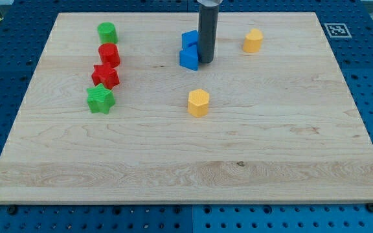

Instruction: Put the yellow hexagon to the right of the red star

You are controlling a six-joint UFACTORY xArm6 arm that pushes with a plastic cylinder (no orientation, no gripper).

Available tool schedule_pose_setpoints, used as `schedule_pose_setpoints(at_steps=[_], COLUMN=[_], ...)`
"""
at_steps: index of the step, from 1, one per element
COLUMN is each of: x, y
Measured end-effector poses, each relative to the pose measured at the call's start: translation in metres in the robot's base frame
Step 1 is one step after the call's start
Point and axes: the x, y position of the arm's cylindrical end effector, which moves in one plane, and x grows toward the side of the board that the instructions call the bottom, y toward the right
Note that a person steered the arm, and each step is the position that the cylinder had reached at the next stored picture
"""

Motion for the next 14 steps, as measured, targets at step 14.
schedule_pose_setpoints(at_steps=[14], x=[0.151], y=[-0.007])
